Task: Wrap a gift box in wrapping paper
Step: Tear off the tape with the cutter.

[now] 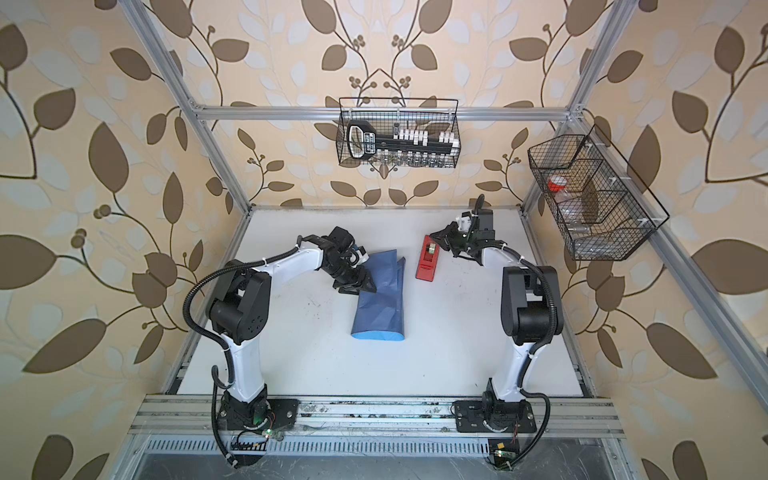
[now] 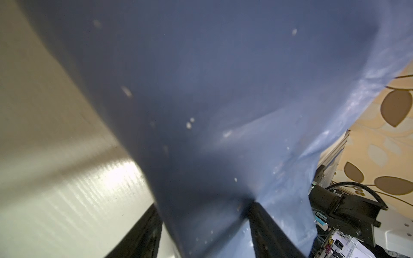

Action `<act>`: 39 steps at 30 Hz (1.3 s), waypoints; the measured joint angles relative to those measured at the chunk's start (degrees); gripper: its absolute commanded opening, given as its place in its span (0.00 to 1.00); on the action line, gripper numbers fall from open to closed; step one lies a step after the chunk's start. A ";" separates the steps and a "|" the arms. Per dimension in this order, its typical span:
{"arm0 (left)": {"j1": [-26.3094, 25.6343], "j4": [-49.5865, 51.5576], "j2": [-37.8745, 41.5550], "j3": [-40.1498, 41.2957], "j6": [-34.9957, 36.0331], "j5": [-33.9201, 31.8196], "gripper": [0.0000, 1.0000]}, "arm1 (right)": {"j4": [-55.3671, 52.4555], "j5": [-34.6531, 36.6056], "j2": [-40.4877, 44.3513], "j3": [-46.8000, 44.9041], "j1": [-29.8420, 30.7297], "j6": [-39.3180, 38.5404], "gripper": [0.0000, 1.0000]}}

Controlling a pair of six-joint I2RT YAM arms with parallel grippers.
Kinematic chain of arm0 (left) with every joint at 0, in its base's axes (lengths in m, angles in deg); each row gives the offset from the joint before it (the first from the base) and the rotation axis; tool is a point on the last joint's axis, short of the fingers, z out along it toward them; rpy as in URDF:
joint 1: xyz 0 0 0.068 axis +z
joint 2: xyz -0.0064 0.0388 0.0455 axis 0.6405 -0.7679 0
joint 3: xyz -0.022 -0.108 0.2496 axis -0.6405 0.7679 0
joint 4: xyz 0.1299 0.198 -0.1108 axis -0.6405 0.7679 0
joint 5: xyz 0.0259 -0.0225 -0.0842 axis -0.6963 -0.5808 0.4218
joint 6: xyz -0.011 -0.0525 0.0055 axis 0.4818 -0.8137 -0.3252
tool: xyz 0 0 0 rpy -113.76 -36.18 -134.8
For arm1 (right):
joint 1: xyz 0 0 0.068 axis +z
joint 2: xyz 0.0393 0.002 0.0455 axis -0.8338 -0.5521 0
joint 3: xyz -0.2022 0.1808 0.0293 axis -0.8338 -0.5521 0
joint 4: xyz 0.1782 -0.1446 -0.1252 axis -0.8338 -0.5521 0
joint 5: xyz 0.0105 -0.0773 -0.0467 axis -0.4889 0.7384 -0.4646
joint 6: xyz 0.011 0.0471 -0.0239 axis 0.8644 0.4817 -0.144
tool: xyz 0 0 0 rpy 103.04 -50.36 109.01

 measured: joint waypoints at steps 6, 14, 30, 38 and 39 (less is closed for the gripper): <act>0.00 0.02 0.00 0.00 0.00 -0.02 0.63 | 3.10 -0.02 0.46 -3.56 0.50 0.83 0.00; -0.02 0.00 0.00 0.00 0.00 -0.02 0.63 | 3.02 0.02 0.79 -2.82 0.61 1.66 0.00; -0.02 0.02 0.00 0.00 -0.02 -0.02 0.63 | 5.38 0.42 2.51 -6.16 1.27 2.36 0.00; -0.02 0.02 0.00 -0.02 0.00 -0.02 0.63 | 5.07 0.52 5.99 -5.46 1.38 3.21 0.00; -0.02 0.02 0.00 -0.02 0.00 -0.02 0.63 | 4.87 0.63 6.47 -5.46 1.44 3.28 0.00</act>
